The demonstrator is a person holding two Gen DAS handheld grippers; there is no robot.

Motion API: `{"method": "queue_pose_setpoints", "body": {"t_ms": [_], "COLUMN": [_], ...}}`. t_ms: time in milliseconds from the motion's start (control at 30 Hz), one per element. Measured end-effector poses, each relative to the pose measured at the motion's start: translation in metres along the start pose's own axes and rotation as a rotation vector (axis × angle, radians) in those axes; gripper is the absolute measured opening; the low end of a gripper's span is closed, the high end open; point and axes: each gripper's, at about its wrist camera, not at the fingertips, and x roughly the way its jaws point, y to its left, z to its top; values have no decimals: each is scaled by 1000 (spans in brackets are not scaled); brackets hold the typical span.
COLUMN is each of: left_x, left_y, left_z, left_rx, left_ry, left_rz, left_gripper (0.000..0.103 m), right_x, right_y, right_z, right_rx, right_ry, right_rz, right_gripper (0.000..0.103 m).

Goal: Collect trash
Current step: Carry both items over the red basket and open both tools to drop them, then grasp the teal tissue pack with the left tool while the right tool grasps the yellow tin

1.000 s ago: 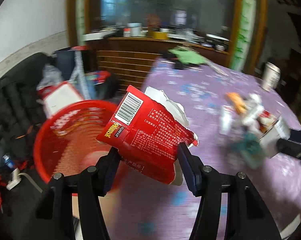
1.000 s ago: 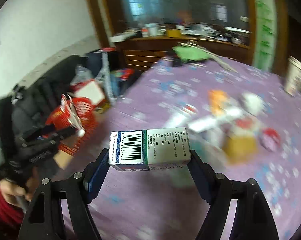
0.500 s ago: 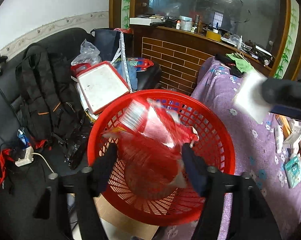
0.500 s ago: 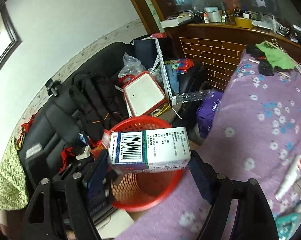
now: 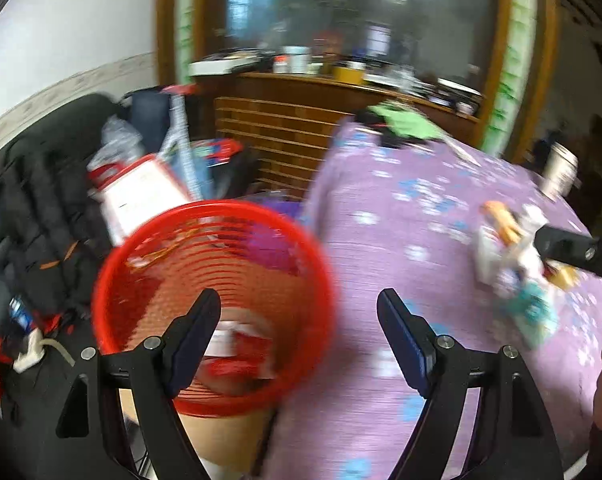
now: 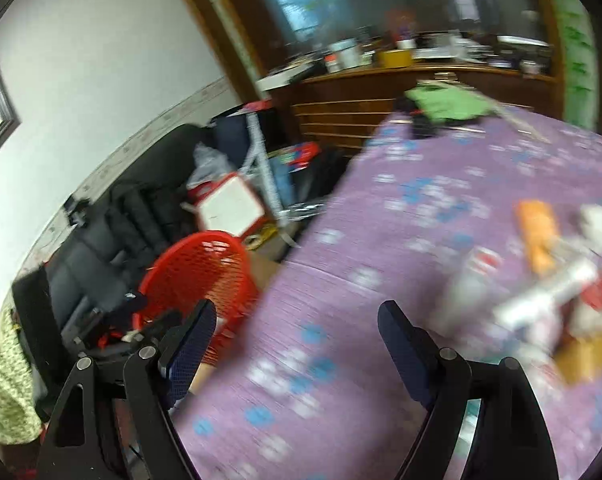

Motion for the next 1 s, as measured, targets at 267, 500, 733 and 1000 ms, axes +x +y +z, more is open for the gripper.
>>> {"method": "queue_pose_setpoints", "body": {"t_ms": [267,500,733,1000], "left_x": [15,44,96,108], "left_y": [-123,-202,-228,-260], "left_z": [-14,-28,-22,-32], "left_rx": [174,222,65,167], "left_ry": [65,193,363,314], "left_rz": [-170,-248,-289,-244], "left_gripper": [83,84,85,85], "right_x": [-99,-139,-140,-127], "right_y": [-98,-183,-194,-208], "right_z": [-43,-59,-68,-73], "right_rx": [113,333,345,368], "right_ry": [-153,-207,-206,-180], "right_rz": [-259,-324,-308,-302], "right_gripper": [87,87,87,92]}}
